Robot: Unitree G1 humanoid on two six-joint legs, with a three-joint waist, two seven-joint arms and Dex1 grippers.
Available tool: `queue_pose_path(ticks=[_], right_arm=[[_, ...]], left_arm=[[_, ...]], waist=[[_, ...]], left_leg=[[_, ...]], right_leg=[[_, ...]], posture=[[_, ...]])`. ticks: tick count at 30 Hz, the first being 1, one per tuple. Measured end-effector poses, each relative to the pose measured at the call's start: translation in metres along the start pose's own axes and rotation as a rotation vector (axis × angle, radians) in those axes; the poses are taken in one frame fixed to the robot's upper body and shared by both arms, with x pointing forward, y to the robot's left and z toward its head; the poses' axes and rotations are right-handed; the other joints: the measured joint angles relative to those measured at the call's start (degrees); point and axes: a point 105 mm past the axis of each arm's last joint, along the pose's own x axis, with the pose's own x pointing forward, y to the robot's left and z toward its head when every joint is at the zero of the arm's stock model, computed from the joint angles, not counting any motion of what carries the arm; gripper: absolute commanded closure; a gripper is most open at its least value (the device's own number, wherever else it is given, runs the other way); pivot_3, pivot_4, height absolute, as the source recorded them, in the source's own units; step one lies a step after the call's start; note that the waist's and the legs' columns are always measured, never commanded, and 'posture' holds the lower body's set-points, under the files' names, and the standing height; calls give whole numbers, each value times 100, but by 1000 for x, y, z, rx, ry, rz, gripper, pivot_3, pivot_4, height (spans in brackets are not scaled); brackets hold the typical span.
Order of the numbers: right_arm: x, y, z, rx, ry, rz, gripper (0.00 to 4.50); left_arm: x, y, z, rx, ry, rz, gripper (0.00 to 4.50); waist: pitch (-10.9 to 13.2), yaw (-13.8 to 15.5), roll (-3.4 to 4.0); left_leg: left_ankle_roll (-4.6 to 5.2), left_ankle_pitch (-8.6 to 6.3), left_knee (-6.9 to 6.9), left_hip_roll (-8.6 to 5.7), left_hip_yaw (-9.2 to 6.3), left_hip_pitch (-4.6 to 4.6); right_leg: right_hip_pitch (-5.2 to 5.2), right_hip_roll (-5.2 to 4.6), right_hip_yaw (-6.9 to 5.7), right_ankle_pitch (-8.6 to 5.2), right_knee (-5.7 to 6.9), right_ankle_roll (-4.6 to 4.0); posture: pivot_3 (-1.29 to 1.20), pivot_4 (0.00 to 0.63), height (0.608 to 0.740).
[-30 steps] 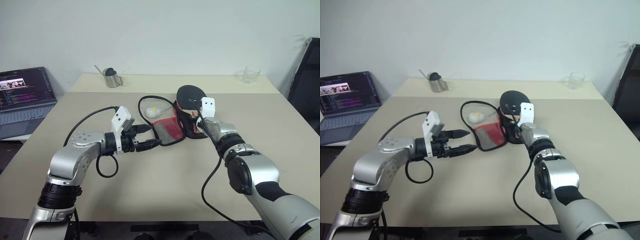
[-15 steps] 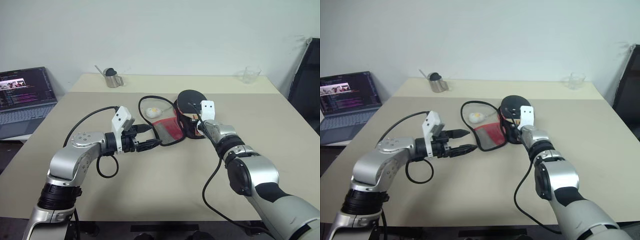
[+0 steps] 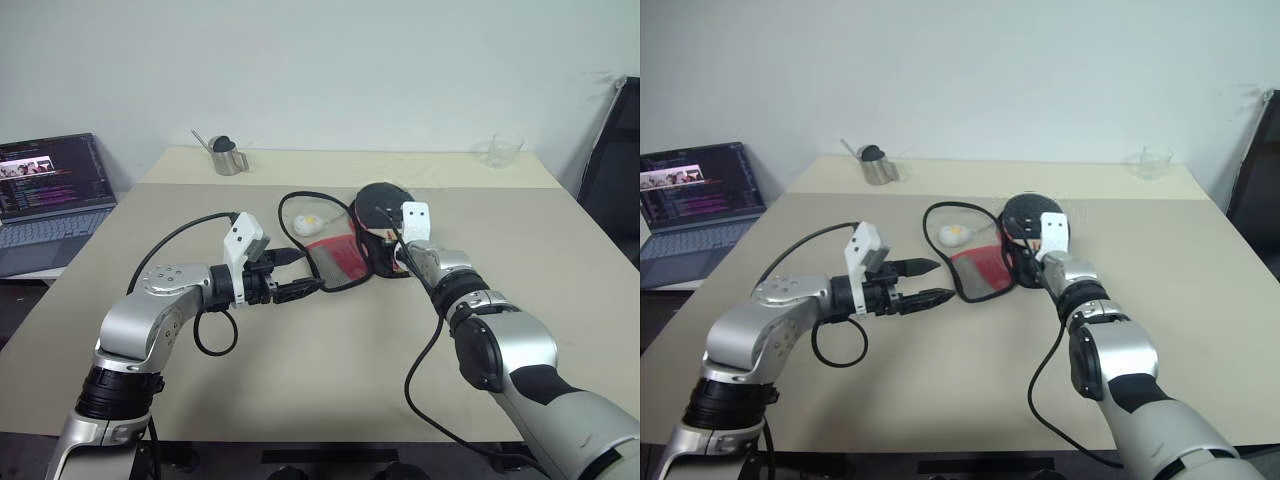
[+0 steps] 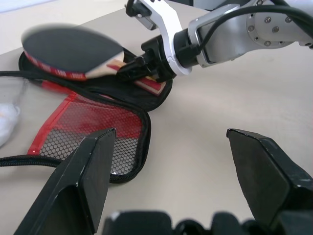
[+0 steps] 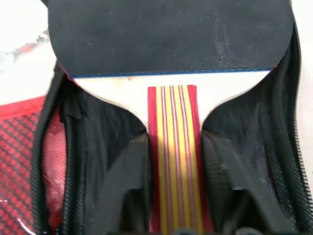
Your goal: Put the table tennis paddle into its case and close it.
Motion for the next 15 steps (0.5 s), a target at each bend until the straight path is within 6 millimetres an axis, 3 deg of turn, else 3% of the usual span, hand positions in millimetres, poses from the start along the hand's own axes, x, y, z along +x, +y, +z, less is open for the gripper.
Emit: queue_pose_path(ticks=[5,6,15], right_arm=[[0,-2,-3,10,8,-4,182],[0,-2,-3,10,8,-4,43],[-1,-3,-1,-4,18,23,43]], left_arm=[[0,0,0,2,0,0,546],[0,0,0,3,0,0,546],[0,7,0,17,0,34,546]], waist=[[0,0,0],[0,0,0],[0,1,0]], left_leg=[[0,0,-1,1,0,1],[0,0,0,1,0,1],[0,0,0,0,-1,2]], right_leg=[[0,0,0,0,0,0],[0,0,0,0,0,0],[0,1,-1,0,2,0]], posture=[[0,150,740],[0,150,740],[0,150,740]])
